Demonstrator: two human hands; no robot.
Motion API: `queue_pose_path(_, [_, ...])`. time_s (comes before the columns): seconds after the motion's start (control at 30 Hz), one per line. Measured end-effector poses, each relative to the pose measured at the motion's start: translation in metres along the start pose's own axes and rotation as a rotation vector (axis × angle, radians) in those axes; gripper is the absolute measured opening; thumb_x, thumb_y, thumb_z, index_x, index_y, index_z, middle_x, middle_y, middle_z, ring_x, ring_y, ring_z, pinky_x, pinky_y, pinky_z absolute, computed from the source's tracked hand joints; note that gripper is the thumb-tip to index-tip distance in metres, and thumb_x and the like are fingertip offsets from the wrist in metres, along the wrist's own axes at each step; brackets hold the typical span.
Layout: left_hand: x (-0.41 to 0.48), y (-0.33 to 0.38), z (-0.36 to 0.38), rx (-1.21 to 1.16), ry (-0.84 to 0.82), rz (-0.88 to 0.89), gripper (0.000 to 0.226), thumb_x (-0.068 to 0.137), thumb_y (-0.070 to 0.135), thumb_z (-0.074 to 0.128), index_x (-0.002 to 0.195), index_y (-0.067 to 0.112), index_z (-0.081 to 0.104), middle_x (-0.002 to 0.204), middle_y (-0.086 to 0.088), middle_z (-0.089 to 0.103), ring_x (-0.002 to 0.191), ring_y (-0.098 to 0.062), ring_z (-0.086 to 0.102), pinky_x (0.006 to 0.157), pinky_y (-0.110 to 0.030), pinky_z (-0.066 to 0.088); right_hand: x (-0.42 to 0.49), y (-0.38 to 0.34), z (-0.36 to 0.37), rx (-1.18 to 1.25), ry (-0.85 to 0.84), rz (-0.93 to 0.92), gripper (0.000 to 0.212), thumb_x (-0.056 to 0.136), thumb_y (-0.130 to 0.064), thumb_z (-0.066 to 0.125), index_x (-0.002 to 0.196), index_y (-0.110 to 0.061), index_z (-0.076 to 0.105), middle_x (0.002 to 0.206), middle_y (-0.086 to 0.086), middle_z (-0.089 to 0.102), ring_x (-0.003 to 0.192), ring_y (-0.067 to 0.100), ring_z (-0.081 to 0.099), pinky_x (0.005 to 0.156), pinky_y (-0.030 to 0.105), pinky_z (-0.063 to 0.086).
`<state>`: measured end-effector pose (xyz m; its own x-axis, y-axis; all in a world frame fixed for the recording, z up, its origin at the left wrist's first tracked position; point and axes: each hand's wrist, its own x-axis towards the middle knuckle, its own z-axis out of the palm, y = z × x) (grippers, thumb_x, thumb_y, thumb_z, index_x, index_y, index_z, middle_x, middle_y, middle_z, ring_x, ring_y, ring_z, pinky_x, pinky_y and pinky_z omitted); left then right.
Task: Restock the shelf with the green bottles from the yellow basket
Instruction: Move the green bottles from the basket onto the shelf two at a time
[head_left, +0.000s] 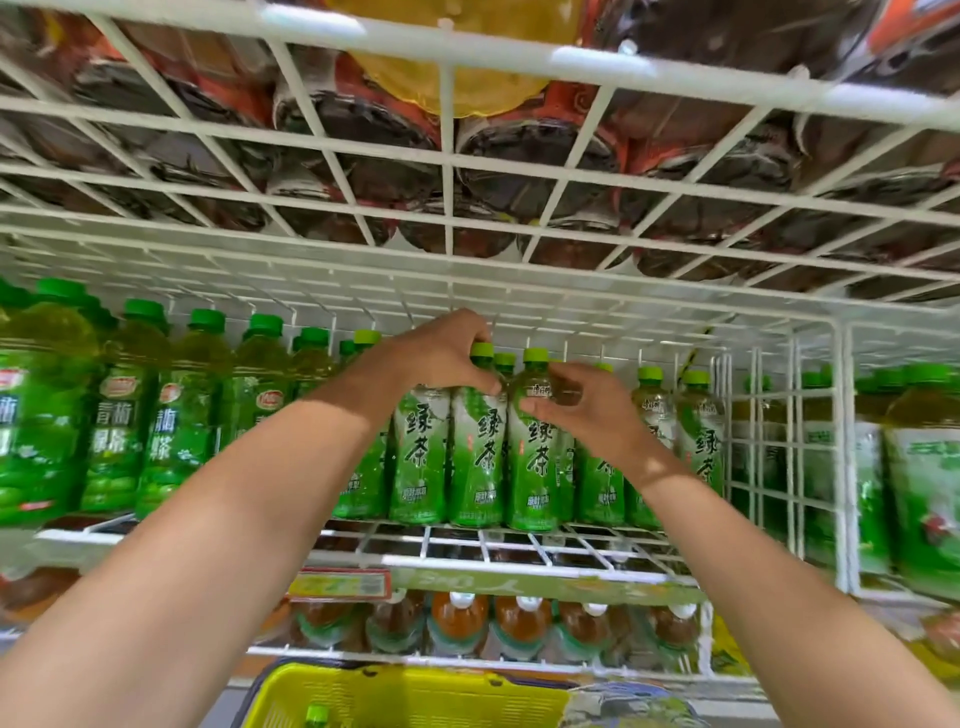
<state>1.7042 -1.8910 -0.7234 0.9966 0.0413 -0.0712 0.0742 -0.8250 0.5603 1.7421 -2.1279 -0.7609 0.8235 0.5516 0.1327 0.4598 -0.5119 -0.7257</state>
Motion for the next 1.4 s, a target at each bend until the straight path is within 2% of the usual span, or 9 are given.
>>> queue_pose_path(0.1, [-0.007, 0.008, 0.002, 0.006, 0.022, 0.020, 0.068, 0.074, 0.039, 0.086, 0.130, 0.017, 0.056, 0.122, 0.001, 0.058, 0.106, -0.020, 0.058, 0.086, -0.034, 0.049, -0.001, -0.001, 0.003, -0.034, 0.033, 0.004, 0.086, 0.076, -0.056, 0.081, 0.143, -0.011, 0.054, 0.140, 0.004, 0.060, 0.127, 0.020, 0.056, 0.112, 0.040, 0.043])
queue_pose_path(0.23, [-0.016, 0.017, 0.007, 0.000, 0.071, 0.040, 0.038, 0.079, 0.029, 0.082, 0.109, 0.013, 0.064, 0.108, -0.005, 0.060, 0.096, -0.022, 0.061, 0.081, -0.035, 0.051, -0.005, -0.006, 0.000, -0.044, 0.029, 0.021, 0.085, 0.080, -0.055, 0.078, 0.147, -0.010, 0.049, 0.150, 0.006, 0.051, 0.137, 0.021, 0.048, 0.110, 0.026, 0.032])
queue_pose_path(0.4, [-0.018, 0.016, 0.016, -0.026, 0.105, 0.034, 0.036, 0.081, 0.026, 0.080, 0.110, 0.013, 0.063, 0.103, -0.002, 0.061, 0.094, -0.022, 0.061, 0.075, -0.032, 0.049, -0.011, -0.006, 0.005, -0.022, 0.054, 0.033, 0.085, 0.081, -0.056, 0.074, 0.147, -0.009, 0.049, 0.147, 0.006, 0.055, 0.130, 0.016, 0.053, 0.112, 0.031, 0.039])
queue_pose_path(0.73, [-0.028, 0.021, 0.018, -0.046, 0.181, 0.008, 0.055, 0.087, 0.031, 0.074, 0.135, 0.012, 0.057, 0.133, -0.008, 0.057, 0.122, -0.026, 0.056, 0.101, -0.036, 0.047, -0.008, -0.012, 0.006, -0.060, 0.049, 0.111, 0.081, 0.081, -0.058, 0.074, 0.143, -0.010, 0.054, 0.140, 0.006, 0.061, 0.129, 0.021, 0.056, 0.110, 0.041, 0.045])
queue_pose_path(0.87, [-0.045, 0.026, 0.008, 0.001, 0.181, 0.047, 0.062, 0.096, 0.040, 0.063, 0.148, 0.012, 0.046, 0.148, -0.010, 0.050, 0.134, -0.028, 0.049, 0.110, -0.038, 0.040, -0.006, -0.016, 0.003, -0.136, 0.022, 0.128, 0.058, 0.087, -0.050, 0.073, 0.132, -0.015, 0.063, 0.125, 0.000, 0.068, 0.118, 0.021, 0.064, 0.094, 0.026, 0.052])
queue_pose_path(0.97, [-0.066, 0.027, -0.006, 0.146, 0.120, 0.091, 0.051, 0.098, 0.050, 0.055, 0.134, 0.013, 0.057, 0.134, -0.009, 0.059, 0.123, -0.030, 0.057, 0.103, -0.042, 0.047, -0.013, -0.031, -0.002, -0.277, 0.093, 0.068, 0.073, 0.094, -0.053, 0.062, 0.151, -0.012, 0.043, 0.154, 0.008, 0.046, 0.141, 0.026, 0.044, 0.115, 0.042, 0.039])
queue_pose_path(1.1, [-0.105, 0.033, -0.014, 0.299, 0.043, 0.029, 0.046, 0.097, 0.062, 0.043, 0.112, 0.021, 0.060, 0.100, 0.000, 0.064, 0.088, -0.020, 0.064, 0.083, -0.044, 0.057, -0.035, -0.067, -0.011, -0.476, 0.005, 0.027, 0.066, 0.101, -0.051, 0.049, 0.155, -0.015, 0.035, 0.159, 0.011, 0.037, 0.145, 0.029, 0.037, 0.117, 0.041, 0.035])
queue_pose_path(1.2, [-0.139, 0.040, -0.005, 0.345, -0.037, -0.040, 0.050, 0.100, 0.057, 0.040, 0.127, 0.019, 0.060, 0.122, -0.002, 0.066, 0.106, -0.024, 0.065, 0.095, -0.040, 0.052, -0.060, -0.095, -0.018, -0.627, -0.096, 0.012, 0.059, 0.102, -0.051, 0.042, 0.152, -0.021, 0.037, 0.158, 0.010, 0.038, 0.143, 0.032, 0.039, 0.114, 0.047, 0.038])
queue_pose_path(1.4, [-0.208, 0.070, 0.001, 0.520, 0.087, 0.011, 0.049, 0.098, 0.061, 0.044, 0.113, 0.016, 0.057, 0.117, -0.008, 0.063, 0.104, -0.028, 0.061, 0.089, -0.044, 0.052, -0.125, -0.139, -0.025, -0.771, -0.110, -0.021, 0.059, 0.102, -0.054, 0.043, 0.147, -0.017, 0.043, 0.148, 0.012, 0.050, 0.132, 0.032, 0.050, 0.105, 0.047, 0.046])
